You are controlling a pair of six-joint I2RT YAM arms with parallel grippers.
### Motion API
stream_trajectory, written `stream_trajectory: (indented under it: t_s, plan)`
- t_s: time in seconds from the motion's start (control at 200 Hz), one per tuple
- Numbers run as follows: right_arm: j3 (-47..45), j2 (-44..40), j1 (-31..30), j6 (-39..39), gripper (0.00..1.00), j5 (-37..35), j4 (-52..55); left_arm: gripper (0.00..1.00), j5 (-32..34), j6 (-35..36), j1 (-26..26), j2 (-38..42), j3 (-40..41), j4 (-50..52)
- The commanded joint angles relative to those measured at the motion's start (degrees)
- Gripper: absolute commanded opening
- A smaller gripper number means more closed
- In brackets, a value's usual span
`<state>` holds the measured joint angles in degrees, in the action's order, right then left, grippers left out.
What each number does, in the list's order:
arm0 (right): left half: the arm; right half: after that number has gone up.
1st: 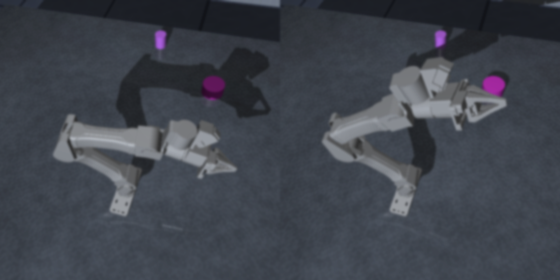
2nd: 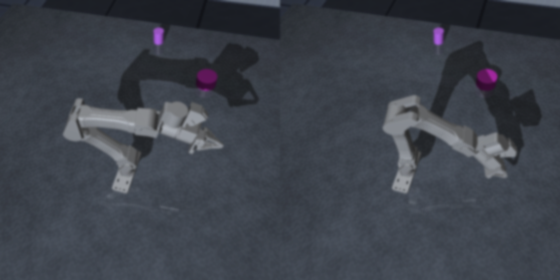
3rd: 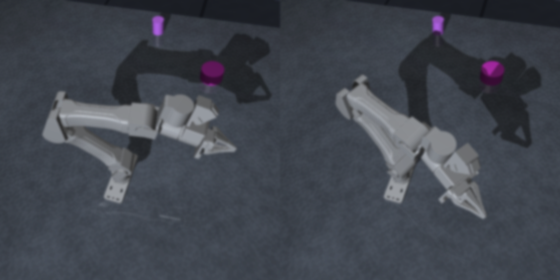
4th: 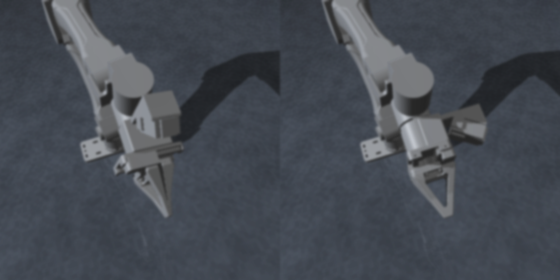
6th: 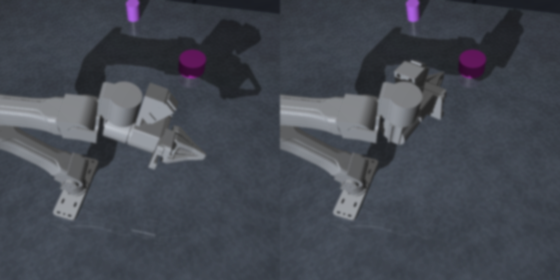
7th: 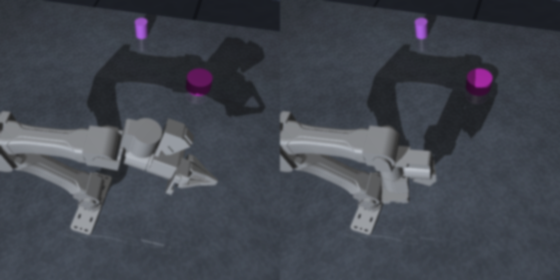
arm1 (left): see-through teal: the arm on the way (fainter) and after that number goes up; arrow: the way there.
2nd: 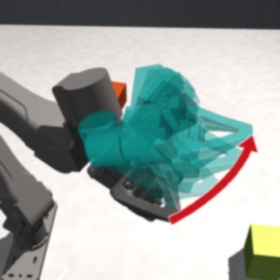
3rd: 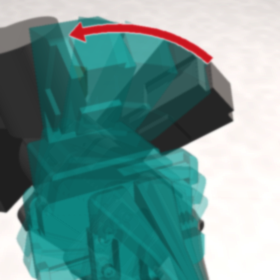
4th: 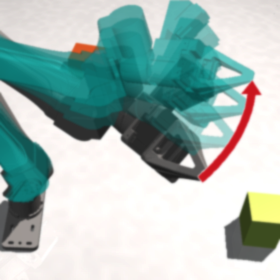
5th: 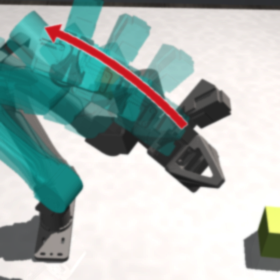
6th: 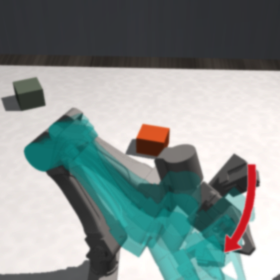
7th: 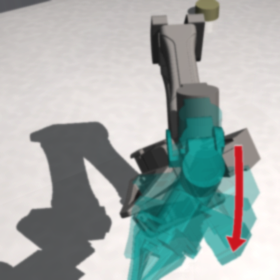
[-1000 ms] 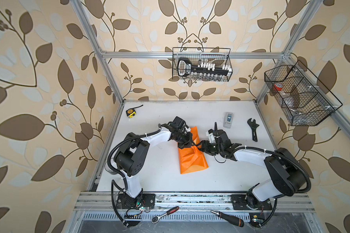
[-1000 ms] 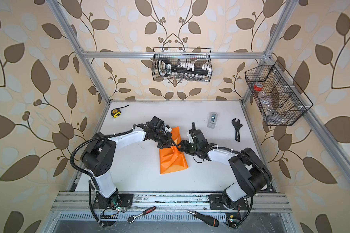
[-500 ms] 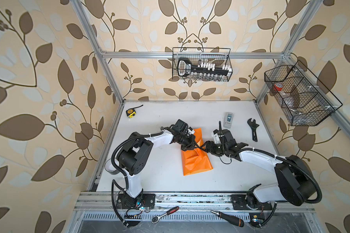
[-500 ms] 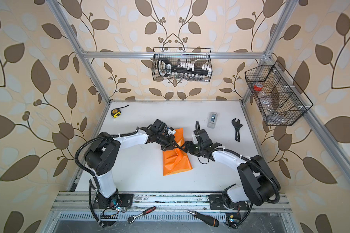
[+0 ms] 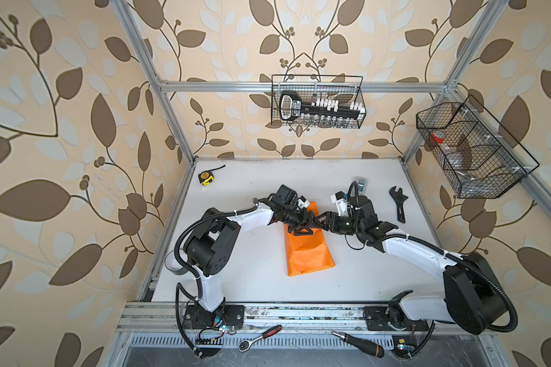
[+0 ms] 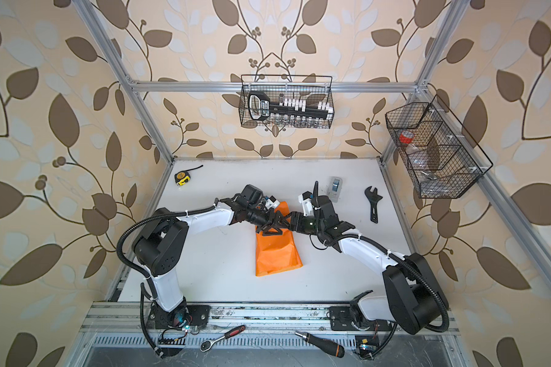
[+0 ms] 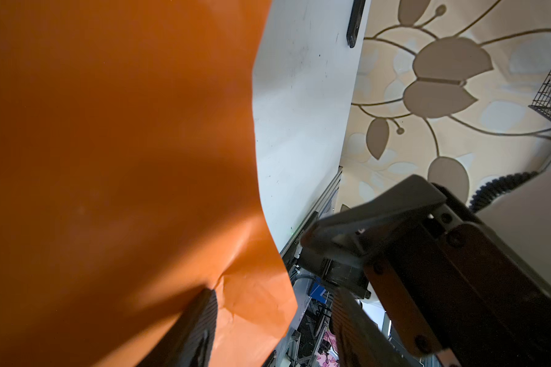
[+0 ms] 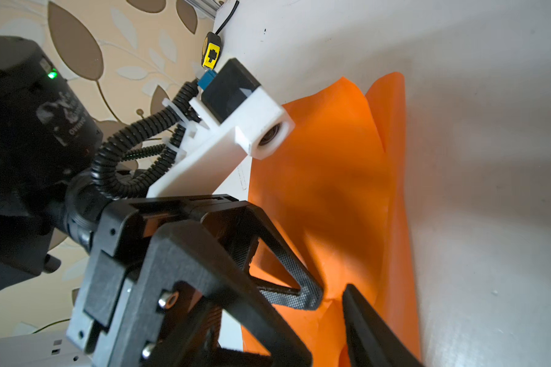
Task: Wrap a gift box in wrapping paper
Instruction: Second fold the wrapping paper around the gift box.
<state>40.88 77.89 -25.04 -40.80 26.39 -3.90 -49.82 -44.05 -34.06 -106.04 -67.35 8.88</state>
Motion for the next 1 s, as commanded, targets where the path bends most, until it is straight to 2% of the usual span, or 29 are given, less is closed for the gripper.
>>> stream_trajectory:
  t_s: [0.0,0.345,0.545,0.995]
  plan:
    - [-0.88,1.58,1.10,0.96,0.56,-1.62,2.66,0.59,9.61,1.43,-0.69,-3.65,3.01,7.60]
    - [-4.04,1.33,4.51,1.50,0.52,-1.08,2.47,0.42,9.31,1.07,-0.67,-4.04,1.97,7.60]
    - [-3.79,3.43,4.68,2.56,0.53,0.27,2.46,0.40,9.31,0.91,-0.70,-4.00,1.96,7.57]
    - [-3.97,6.49,2.13,0.99,0.35,2.70,-1.70,0.39,9.41,0.98,-0.72,-3.06,-0.36,9.30]
